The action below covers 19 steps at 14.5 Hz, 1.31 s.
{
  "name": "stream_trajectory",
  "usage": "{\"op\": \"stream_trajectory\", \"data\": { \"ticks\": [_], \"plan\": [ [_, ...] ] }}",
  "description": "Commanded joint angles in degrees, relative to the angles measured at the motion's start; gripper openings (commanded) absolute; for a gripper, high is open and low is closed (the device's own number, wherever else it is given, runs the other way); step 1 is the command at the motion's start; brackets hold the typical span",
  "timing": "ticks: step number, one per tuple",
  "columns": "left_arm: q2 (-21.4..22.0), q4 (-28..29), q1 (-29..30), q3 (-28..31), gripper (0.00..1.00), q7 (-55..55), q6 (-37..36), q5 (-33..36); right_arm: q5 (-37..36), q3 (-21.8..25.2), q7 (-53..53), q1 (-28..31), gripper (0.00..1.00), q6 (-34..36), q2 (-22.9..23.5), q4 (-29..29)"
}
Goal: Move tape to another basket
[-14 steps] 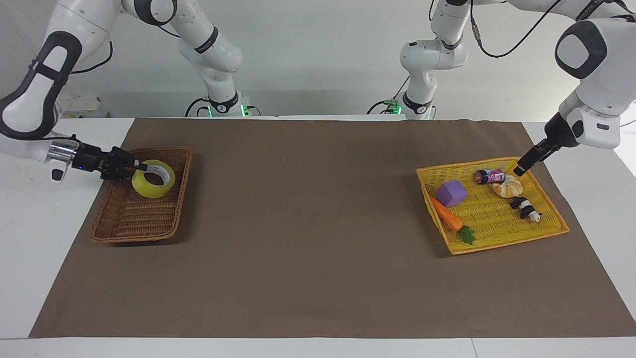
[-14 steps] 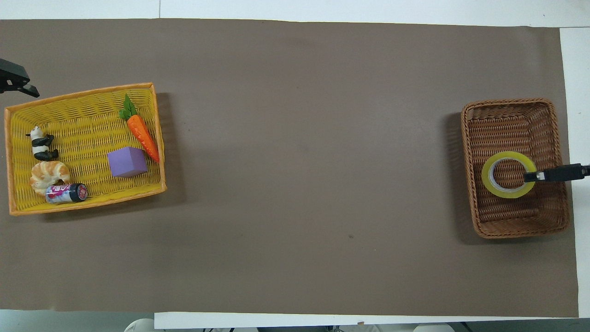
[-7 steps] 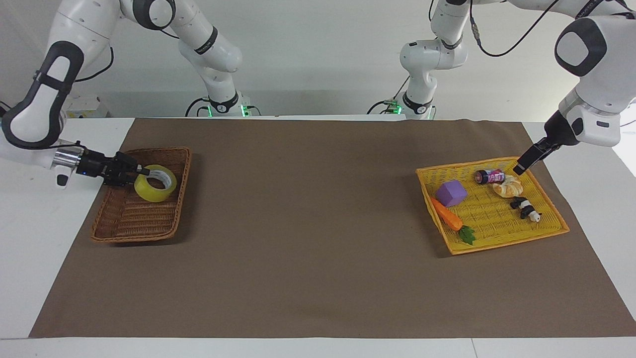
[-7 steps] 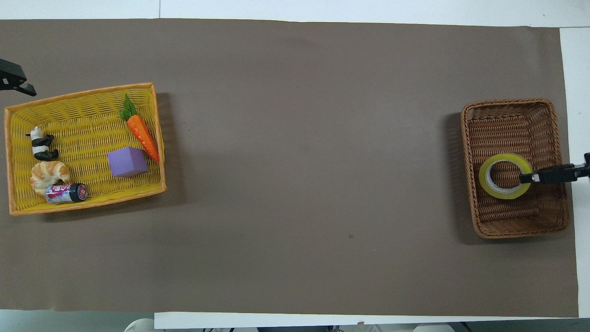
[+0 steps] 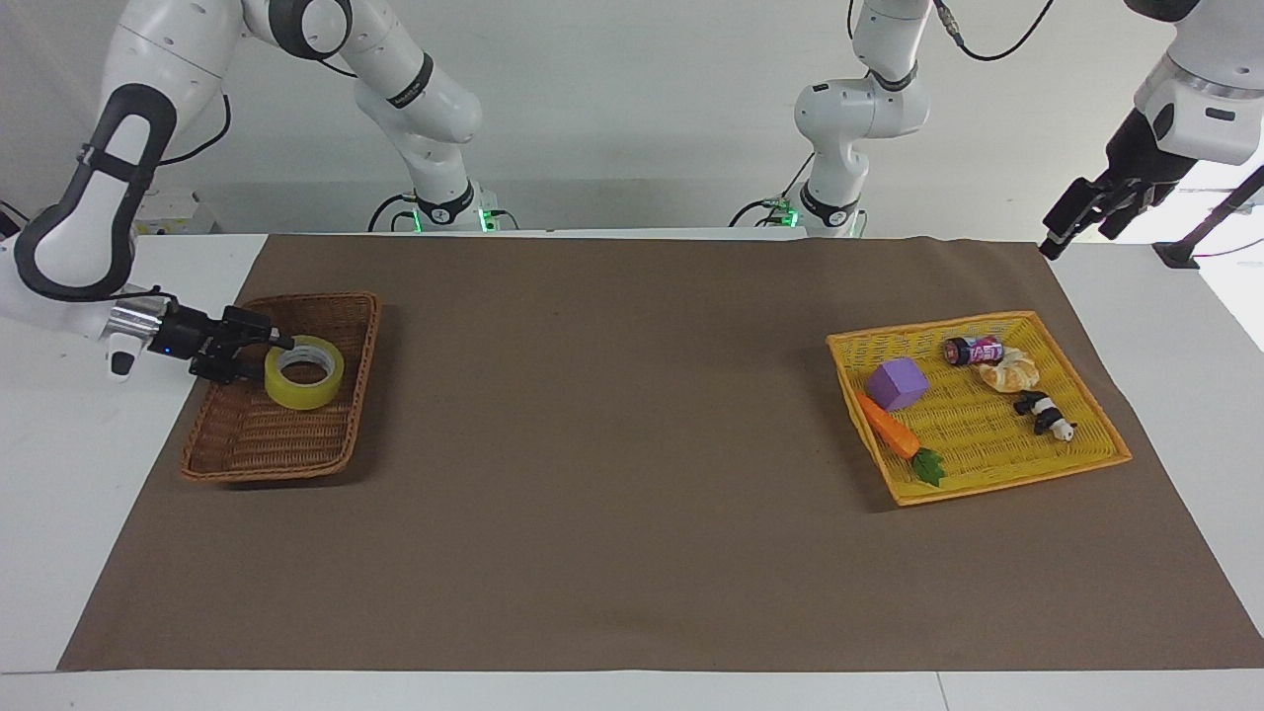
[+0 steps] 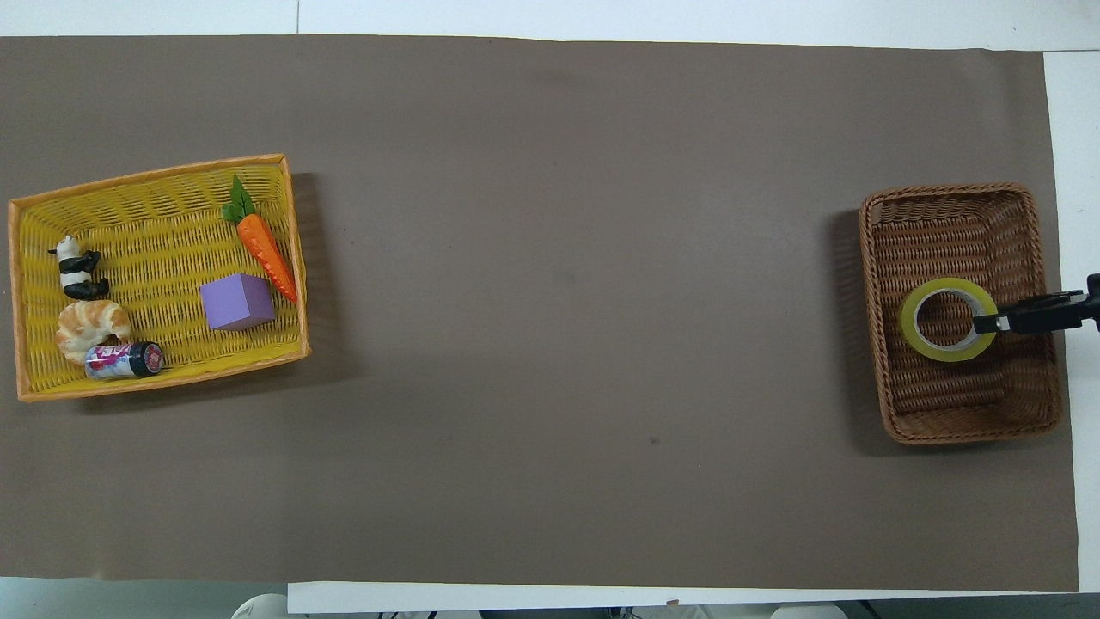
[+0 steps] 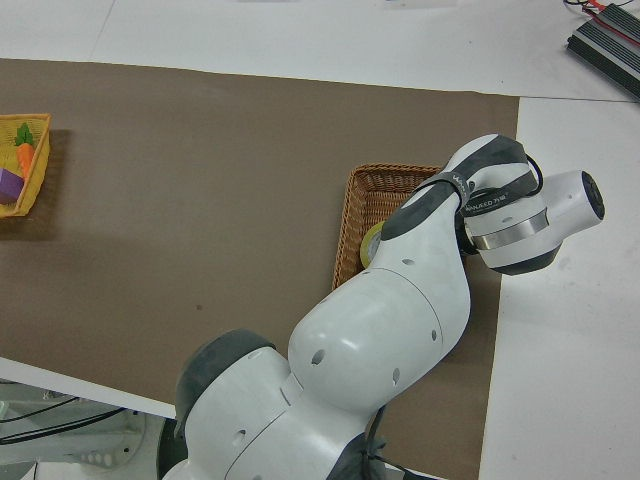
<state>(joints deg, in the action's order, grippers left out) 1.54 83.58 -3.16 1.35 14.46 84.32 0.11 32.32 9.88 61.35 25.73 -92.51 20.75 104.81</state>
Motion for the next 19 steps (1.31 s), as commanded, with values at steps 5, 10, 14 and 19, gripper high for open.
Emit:
{"op": "stream_trajectory", "data": {
  "ticks": [5,10,14,19],
  "plan": [
    [-2.8,-1.7,-0.8,-0.7,0.99,-0.5,-2.2,0.7,-16.8,-0.5,-3.2,-9.5,0.99,-9.0,-11.4,-0.1],
    [-2.3,-1.6,-1.0,-0.7,0.99,-0.7,-2.8,1.1,-27.3,-0.7,-22.4,-17.0,0.99,-7.7,-19.2,-0.9],
    [-0.8,1.8,-1.0,-0.7,0.99,-0.7,-2.1,1.0,-32.8,-0.8,-45.7,-24.4,0.99,6.9,-20.0,-11.3],
    [-0.7,2.0,-1.3,-0.6,0.99,-0.3,-2.8,0.9,-32.1,-1.9,-52.2,-25.5,0.99,12.5,-20.1,-15.6]
  ]
}}
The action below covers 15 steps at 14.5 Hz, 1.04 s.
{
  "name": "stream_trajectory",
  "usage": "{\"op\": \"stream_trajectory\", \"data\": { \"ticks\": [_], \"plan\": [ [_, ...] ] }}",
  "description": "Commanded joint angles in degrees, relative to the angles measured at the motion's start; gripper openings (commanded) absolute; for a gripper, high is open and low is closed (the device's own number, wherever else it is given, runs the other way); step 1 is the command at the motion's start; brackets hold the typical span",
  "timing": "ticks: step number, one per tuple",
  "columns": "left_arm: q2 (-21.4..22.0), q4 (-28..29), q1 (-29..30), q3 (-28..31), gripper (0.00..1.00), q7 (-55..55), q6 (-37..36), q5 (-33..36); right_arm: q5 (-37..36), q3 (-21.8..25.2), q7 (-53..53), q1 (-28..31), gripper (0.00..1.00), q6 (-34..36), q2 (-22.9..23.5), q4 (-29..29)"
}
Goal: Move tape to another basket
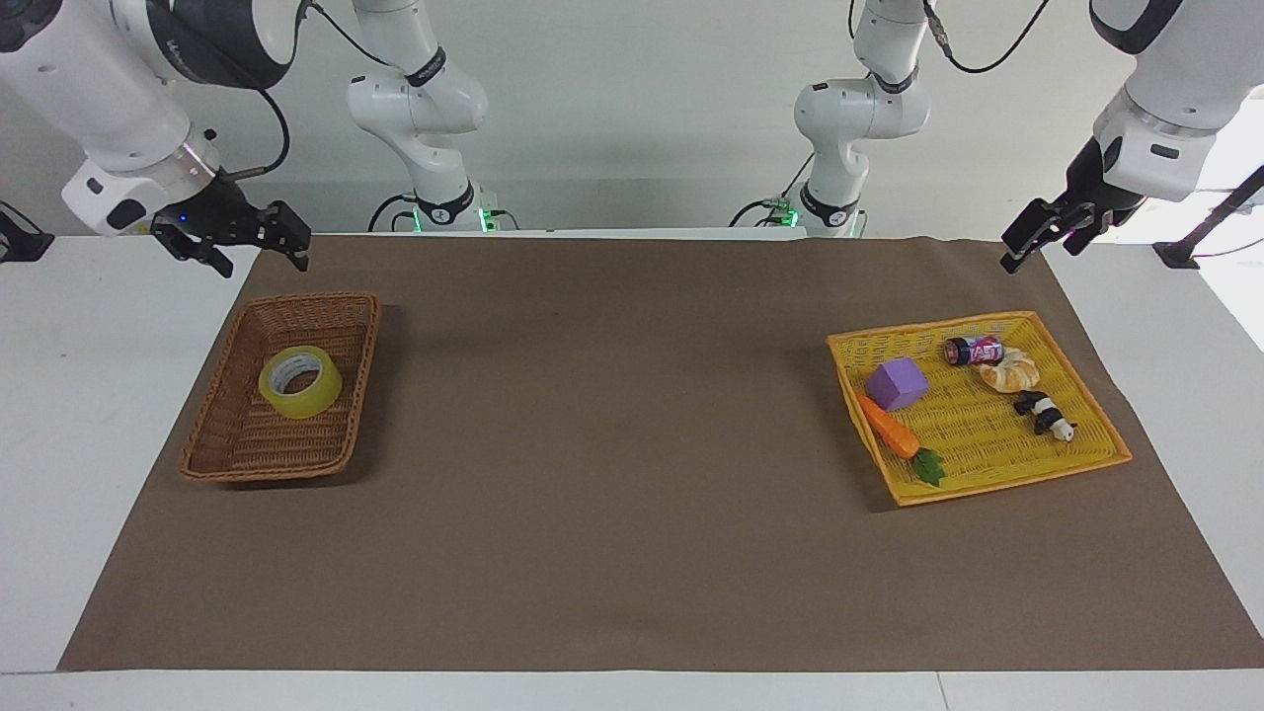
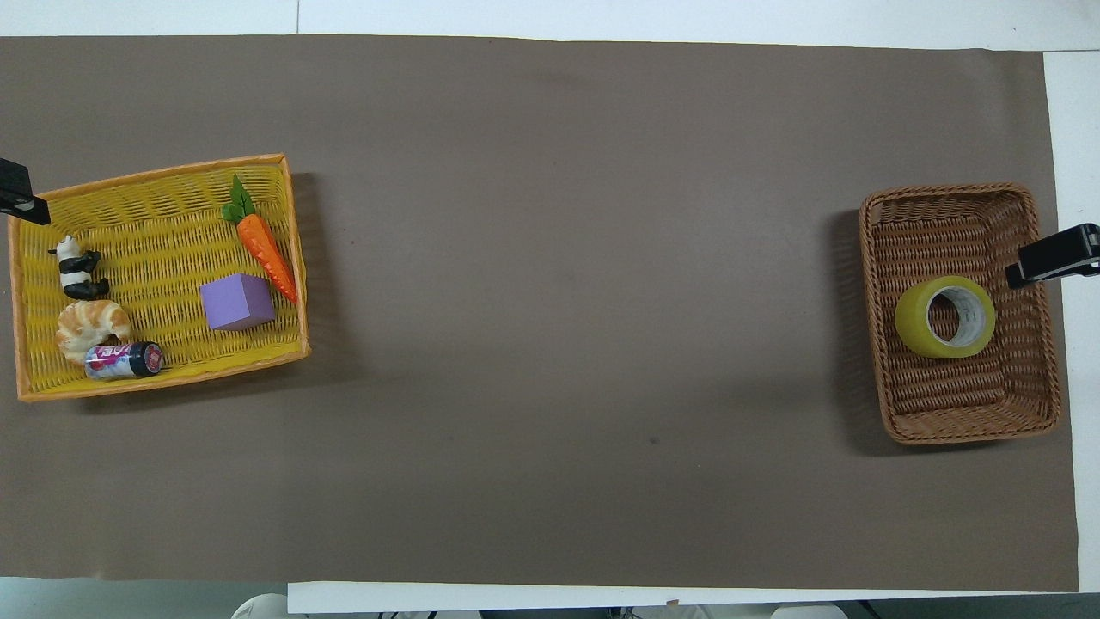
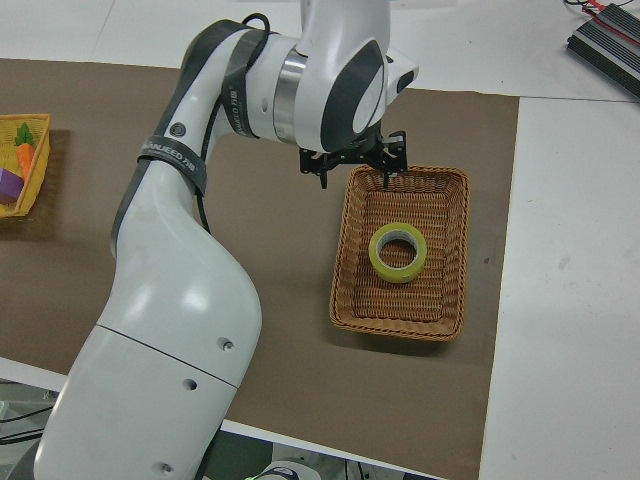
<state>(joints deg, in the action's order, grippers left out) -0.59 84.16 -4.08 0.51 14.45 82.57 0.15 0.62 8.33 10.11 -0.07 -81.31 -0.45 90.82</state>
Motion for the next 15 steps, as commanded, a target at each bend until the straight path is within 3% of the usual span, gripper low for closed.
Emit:
{"op": "stream_trajectory", "data": {
  "ticks": [1,10,12,15],
  "plan": [
    [1.5,1.4,0.0,0.2,0.99,-0.2,-1.1,0.9,-0.3,-0.3,-1.1,0.3,0.99,1.7,1.7,-2.7],
    [1.5,1.4,0.3,0.7,0.99,-0.2,-1.1,0.9,-1.7,-0.3,-1.9,0.4,0.99,2.4,1.7,-3.1],
    [1.5,1.4,0.4,0.7,0.99,-0.2,-1.1,0.9,-6.2,-0.8,-1.9,-0.4,0.99,1.9,1.6,-3.1],
    [1.5,1.4,0.3,0.7,0.99,-0.2,-1.0,0.9,-6.1,-1.0,-2.0,-0.5,0.99,2.0,1.3,-3.1]
  ]
}}
